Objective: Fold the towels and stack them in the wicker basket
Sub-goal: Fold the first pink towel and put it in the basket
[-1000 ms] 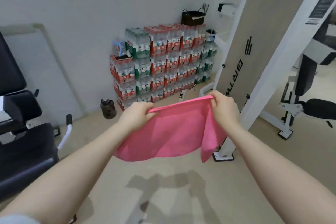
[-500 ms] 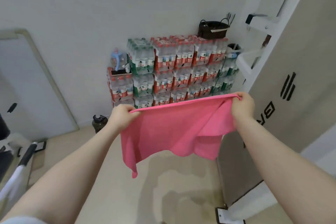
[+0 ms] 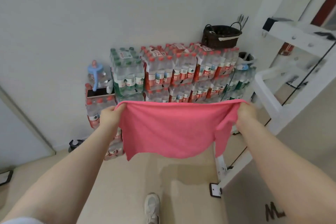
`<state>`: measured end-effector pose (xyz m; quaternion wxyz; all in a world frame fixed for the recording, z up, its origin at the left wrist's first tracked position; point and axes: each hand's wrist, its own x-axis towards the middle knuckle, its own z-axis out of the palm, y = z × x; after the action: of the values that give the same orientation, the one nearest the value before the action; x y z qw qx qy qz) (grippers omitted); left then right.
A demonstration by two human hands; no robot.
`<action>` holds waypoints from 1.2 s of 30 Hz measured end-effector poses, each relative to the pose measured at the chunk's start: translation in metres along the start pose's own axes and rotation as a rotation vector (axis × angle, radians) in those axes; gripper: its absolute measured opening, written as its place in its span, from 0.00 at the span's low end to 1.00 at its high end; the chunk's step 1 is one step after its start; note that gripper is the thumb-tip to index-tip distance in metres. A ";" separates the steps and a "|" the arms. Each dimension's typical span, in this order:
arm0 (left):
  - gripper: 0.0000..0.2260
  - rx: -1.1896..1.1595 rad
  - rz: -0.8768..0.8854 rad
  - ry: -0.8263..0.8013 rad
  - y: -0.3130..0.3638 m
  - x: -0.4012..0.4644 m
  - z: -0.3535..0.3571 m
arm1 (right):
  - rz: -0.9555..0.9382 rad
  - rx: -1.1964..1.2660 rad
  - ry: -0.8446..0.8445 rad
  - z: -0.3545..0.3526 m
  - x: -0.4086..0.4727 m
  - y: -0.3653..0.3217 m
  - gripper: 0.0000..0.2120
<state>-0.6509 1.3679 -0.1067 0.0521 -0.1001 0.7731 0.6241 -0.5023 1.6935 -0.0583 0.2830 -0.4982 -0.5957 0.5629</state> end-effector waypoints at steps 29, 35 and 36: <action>0.08 0.083 0.101 0.505 0.163 0.469 0.157 | -0.659 -1.120 -0.321 0.446 0.416 -0.209 0.20; 0.08 0.242 0.003 0.583 0.159 0.523 0.179 | -0.712 -1.189 -0.350 0.532 0.464 -0.210 0.18; 0.09 0.280 0.007 0.594 0.158 0.529 0.179 | -0.732 -1.172 -0.350 0.542 0.471 -0.209 0.17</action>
<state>-1.2094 1.5271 -0.1038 -0.1648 -0.2670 0.8332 0.4554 -1.2080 1.9399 -0.0760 0.0395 -0.2387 -0.9661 0.0906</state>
